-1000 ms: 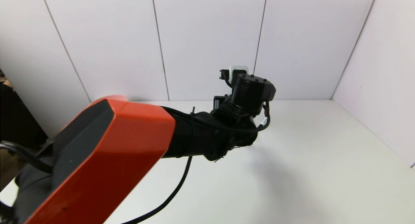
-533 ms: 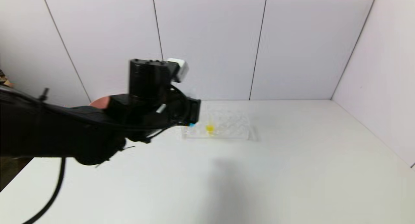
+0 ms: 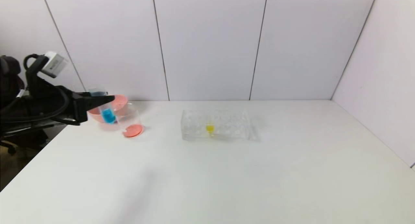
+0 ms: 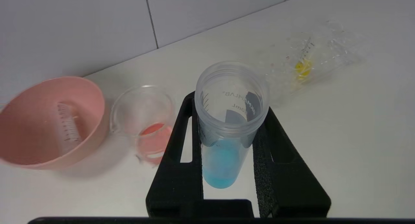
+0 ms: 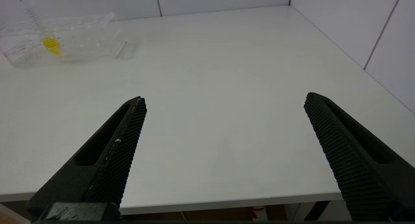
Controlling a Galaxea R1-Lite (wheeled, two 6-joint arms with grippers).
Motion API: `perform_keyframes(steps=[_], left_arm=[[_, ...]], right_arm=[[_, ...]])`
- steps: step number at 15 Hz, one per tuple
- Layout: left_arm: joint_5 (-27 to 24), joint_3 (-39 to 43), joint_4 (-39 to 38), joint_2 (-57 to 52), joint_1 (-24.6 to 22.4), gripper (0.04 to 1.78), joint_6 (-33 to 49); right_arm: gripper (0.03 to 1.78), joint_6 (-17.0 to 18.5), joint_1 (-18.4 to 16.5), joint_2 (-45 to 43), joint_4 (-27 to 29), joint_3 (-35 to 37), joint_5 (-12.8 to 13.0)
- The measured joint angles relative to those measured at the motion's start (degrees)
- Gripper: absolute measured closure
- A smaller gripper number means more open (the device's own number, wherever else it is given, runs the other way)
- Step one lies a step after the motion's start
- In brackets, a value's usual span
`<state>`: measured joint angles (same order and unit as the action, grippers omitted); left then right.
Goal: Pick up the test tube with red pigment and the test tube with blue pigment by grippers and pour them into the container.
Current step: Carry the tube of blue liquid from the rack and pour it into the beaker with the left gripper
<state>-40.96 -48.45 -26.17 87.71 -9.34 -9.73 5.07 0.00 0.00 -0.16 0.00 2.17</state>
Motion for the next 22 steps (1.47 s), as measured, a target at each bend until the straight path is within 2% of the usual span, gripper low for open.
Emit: perform_keyframes(steps=[1,3,6,9,12,18,20,22], left_arm=[[-4.8,-0.4,0.3,0.8,-4.2,1.37,-2.0],[-10.3,-2.4,0.6,3.6,-9.3,1.37,-4.3],[-11.1,-6.6,1.3,7.9,-11.2,1.37,-4.9],[-10.3,-14.5,8.1,11.1,-10.3,1.37,-5.2],[-7.2,-27.4,21.9,14.8,-9.1,1.37,-10.0],[2.3,-59.4,58.0,25.1,-6.1,1.37,-21.0],[8.3,-64.5,68.5,27.9,-4.3,1.37,-27.0],[12.0,-65.7,73.4,29.2,-2.9,1.37,-32.3]], right_arm=[[0.04,0.0,0.0,0.0,0.0,0.0,0.0],[0.04,0.0,0.0,0.0,0.0,0.0,0.0],[0.04,0.0,0.0,0.0,0.0,0.0,0.0],[0.04,0.0,0.0,0.0,0.0,0.0,0.0],[0.04,0.0,0.0,0.0,0.0,0.0,0.0],[0.04,0.0,0.0,0.0,0.0,0.0,0.0],[0.04,0.0,0.0,0.0,0.0,0.0,0.0],[0.04,0.0,0.0,0.0,0.0,0.0,0.0]])
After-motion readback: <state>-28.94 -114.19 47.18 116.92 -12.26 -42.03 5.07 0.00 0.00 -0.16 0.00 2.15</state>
